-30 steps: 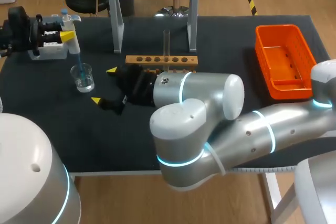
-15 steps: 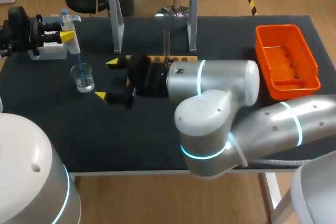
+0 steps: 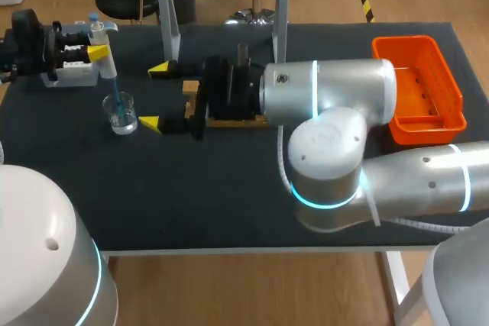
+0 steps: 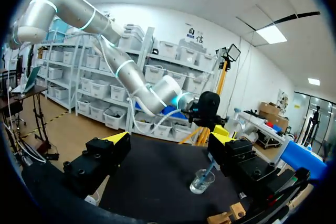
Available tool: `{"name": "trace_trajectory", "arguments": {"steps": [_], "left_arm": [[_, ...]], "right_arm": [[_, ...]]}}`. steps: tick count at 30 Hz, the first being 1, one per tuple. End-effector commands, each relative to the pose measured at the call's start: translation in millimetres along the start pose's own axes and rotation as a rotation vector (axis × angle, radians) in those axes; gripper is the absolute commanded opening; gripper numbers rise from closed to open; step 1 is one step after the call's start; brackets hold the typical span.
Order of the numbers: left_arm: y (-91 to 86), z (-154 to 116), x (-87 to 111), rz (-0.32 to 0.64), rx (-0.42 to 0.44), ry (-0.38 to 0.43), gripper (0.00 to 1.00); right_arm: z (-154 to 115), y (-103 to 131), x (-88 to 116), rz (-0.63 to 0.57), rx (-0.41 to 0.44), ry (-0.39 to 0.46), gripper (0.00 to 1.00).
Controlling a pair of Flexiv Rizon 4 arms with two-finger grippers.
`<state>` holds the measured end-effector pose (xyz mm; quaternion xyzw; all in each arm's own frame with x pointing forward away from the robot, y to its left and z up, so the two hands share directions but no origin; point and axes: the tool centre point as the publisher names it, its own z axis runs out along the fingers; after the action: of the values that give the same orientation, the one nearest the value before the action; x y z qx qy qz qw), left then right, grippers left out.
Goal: Invert the test tube, pick up the pipette, mount the tip to pipette, aspirate from beaker and dispense into the tube, eject the tip, return the pipette, and cap with the stopper.
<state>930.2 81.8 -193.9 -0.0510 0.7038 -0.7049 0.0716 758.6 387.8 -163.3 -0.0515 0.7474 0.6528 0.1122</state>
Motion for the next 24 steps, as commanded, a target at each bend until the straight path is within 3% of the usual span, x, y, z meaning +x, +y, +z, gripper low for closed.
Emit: {"name": "trace_trajectory", "arguments": {"steps": [1,9,15,17,18,19,20,24], "left_arm": [[-0.5,0,-0.7,-0.001,-0.001,0.002,0.00],[-0.5,0,-0.7,-0.001,-0.001,0.002,0.00],[-0.5,0,-0.7,-0.001,-0.001,0.002,0.00],[-0.5,0,-0.7,-0.001,-0.001,0.002,0.00],[-0.5,0,-0.7,-0.001,-0.001,0.002,0.00],[-0.5,0,-0.7,-0.001,-0.001,0.002,0.00],[-0.5,0,-0.7,-0.001,-0.001,0.002,0.00],[-0.5,0,-0.7,-0.001,-0.001,0.002,0.00]], "right_arm": [[-17,10,-7,0.001,-0.053,0.620,1.00],[-9,36,-18,-0.009,-0.082,0.736,1.00],[-4,52,-33,-0.012,-0.088,0.770,1.00],[-2,56,-41,-0.006,-0.092,0.776,0.50],[-1,57,-45,-0.006,-0.090,0.772,0.45],[0,58,-49,-0.006,-0.089,0.771,0.31],[1,60,-53,-0.006,-0.089,0.771,0.03],[8,63,-67,-0.008,-0.074,0.769,0.00]]}}
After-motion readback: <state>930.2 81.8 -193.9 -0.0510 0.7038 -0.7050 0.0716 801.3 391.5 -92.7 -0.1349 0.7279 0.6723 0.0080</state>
